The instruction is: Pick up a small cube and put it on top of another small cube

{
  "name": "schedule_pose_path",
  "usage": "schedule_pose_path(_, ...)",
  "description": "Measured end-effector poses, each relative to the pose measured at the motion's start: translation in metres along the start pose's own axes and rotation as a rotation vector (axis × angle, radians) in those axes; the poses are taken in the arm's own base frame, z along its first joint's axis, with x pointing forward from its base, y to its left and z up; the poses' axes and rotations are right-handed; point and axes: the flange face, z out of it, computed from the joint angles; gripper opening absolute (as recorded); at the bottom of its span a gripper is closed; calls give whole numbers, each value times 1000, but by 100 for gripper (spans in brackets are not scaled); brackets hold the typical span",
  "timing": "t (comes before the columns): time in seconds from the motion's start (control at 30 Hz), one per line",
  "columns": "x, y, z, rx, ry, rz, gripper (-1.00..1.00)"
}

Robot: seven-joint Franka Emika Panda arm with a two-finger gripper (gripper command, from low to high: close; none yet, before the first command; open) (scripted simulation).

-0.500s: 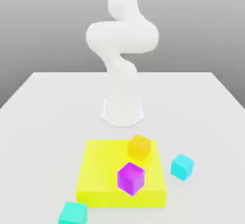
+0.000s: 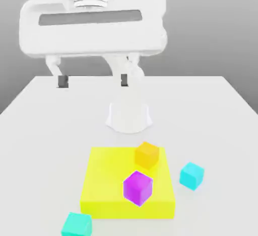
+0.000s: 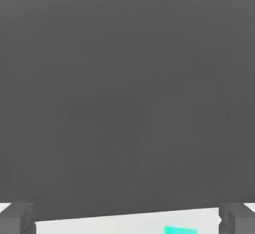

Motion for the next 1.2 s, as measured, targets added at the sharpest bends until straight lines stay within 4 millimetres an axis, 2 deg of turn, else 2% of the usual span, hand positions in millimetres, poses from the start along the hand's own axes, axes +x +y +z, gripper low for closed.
schedule_pose_path(0.17,5,32,89,-105,-75,36,0)
schedule_pose_path(0.33,-4,73,172,-213,-147,59,0)
schedule_pose_path(0.43,-13,100,217,-272,-181,72,0)
schedule_pose_path(0.57,-24,119,270,-284,-189,74,0)
schedule_pose_path(0.6,-26,122,278,-285,-189,75,-100)
schedule_pose_path(0.8,-27,123,282,-285,-189,75,-100)
schedule_pose_path(0.87,-23,119,269,-285,-189,74,-100)
schedule_pose_path(0.97,-16,109,234,-285,-190,75,-100)
schedule_pose_path(1.07,-34,72,221,-313,-204,-18,-100)
schedule_pose_path(1.2,-80,16,213,-367,-213,-197,-100)
